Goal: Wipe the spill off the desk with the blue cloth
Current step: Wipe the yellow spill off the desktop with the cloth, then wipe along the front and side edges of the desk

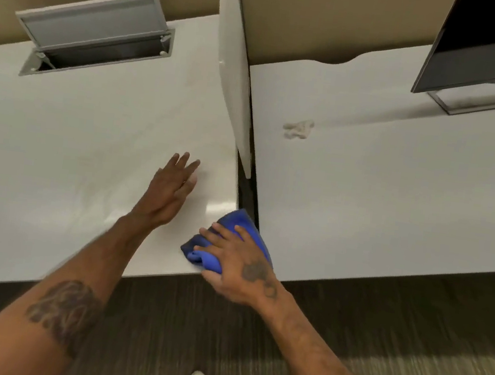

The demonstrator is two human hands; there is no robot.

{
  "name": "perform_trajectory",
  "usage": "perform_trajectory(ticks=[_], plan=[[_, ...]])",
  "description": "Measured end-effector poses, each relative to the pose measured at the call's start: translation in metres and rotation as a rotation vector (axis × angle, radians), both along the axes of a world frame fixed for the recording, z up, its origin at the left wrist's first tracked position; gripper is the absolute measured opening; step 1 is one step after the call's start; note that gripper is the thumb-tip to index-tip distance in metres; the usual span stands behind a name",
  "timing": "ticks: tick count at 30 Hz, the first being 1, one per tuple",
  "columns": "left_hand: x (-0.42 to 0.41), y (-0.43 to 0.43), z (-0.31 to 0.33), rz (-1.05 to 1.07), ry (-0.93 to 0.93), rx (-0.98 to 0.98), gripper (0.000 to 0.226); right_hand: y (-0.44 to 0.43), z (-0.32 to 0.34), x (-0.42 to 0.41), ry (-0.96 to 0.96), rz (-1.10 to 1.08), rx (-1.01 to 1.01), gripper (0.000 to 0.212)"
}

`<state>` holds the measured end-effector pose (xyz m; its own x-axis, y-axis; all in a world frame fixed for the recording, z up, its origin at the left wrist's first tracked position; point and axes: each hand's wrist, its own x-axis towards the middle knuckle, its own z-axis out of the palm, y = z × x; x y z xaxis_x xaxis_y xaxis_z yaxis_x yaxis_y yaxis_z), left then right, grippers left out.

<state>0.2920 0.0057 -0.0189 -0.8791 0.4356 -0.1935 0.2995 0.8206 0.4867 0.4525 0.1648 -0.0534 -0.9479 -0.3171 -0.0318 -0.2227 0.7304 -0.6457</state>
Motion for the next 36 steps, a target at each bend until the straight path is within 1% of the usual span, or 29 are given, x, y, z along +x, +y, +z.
perform_trajectory(ticks=[2, 3, 4, 5, 6, 8, 10, 12, 13, 15, 18, 19, 21, 24, 26, 27, 28, 30, 32, 33, 34, 36], plan=[[0.007, 0.014, -0.009, -0.019, -0.007, -0.065, 0.054, 0.016, 0.005, 0.006, -0.111, -0.05, -0.185, 0.05], [0.012, 0.02, -0.014, -0.015, -0.02, -0.097, 0.057, 0.027, 0.008, 0.009, -0.232, -0.102, -0.323, 0.048], [0.017, 0.023, -0.02, -0.005, -0.023, -0.129, 0.061, 0.04, 0.009, 0.01, -0.371, -0.169, -0.509, 0.042], [0.021, 0.026, -0.027, 0.006, 0.0, -0.166, 0.063, 0.054, 0.007, 0.011, -0.463, -0.259, -0.719, 0.034], [0.025, 0.027, -0.034, 0.018, 0.051, -0.204, 0.063, 0.07, 0.003, 0.011, -0.484, -0.385, -0.901, 0.03], [0.029, 0.028, -0.045, 0.034, 0.156, -0.259, 0.057, 0.102, -0.016, 0.008, -0.486, -0.627, -1.213, 0.029], [0.028, 0.027, -0.05, 0.035, 0.18, -0.259, 0.054, 0.12, -0.039, -0.001, -0.551, -0.775, -1.518, 0.03], [0.027, 0.025, -0.052, 0.031, 0.202, -0.241, 0.055, 0.12, -0.059, -0.015, -0.638, -0.868, -1.65, 0.035], [0.026, 0.026, -0.052, 0.03, 0.208, -0.229, 0.055, 0.117, -0.065, -0.024, -0.661, -0.899, -1.664, 0.038], [0.027, 0.027, -0.051, 0.035, 0.207, -0.212, 0.056, 0.101, -0.07, -0.041, -0.646, -0.9, -1.656, 0.038], [0.028, 0.027, -0.053, 0.046, 0.224, -0.223, 0.057, 0.069, -0.059, -0.064, -0.558, -0.781, -1.647, 0.028], [0.027, 0.027, -0.053, 0.05, 0.218, -0.221, 0.056, 0.058, -0.054, -0.071, -0.524, -0.728, -1.602, 0.028], [0.026, 0.027, -0.052, 0.062, 0.201, -0.209, 0.055, 0.037, -0.042, -0.084, -0.451, -0.636, -1.471, 0.036], [0.026, 0.027, -0.053, 0.065, 0.201, -0.185, 0.06, 0.015, -0.036, -0.094, -0.335, -0.547, -1.295, 0.052], [0.026, 0.028, -0.053, 0.065, 0.207, -0.173, 0.064, 0.01, -0.041, -0.087, -0.276, -0.513, -1.261, 0.064], [0.026, 0.028, -0.053, 0.066, 0.208, -0.172, 0.065, 0.009, -0.046, -0.081, -0.263, -0.5, -1.255, 0.065], [0.026, 0.029, -0.053, 0.07, 0.207, -0.174, 0.065, 0.01, -0.049, -0.075, -0.282, -0.503, -1.268, 0.061], [0.027, 0.029, -0.052, 0.073, 0.2, -0.187, 0.061, 0.015, -0.051, -0.074, -0.381, -0.548, -1.323, 0.038], [0.028, 0.03, -0.051, 0.071, 0.193, -0.19, 0.058, 0.02, -0.045, -0.087, -0.438, -0.608, -1.334, 0.029], [0.028, 0.03, -0.051, 0.072, 0.189, -0.185, 0.058, 0.02, -0.041, -0.093, -0.432, -0.605, -1.314, 0.026], [0.028, 0.03, -0.051, 0.073, 0.186, -0.176, 0.06, 0.018, -0.037, -0.098, -0.398, -0.582, -1.299, 0.029], [0.028, 0.03, -0.05, 0.073, 0.191, -0.154, 0.063, 0.011, -0.031, -0.096, -0.301, -0.528, -1.24, 0.06]])
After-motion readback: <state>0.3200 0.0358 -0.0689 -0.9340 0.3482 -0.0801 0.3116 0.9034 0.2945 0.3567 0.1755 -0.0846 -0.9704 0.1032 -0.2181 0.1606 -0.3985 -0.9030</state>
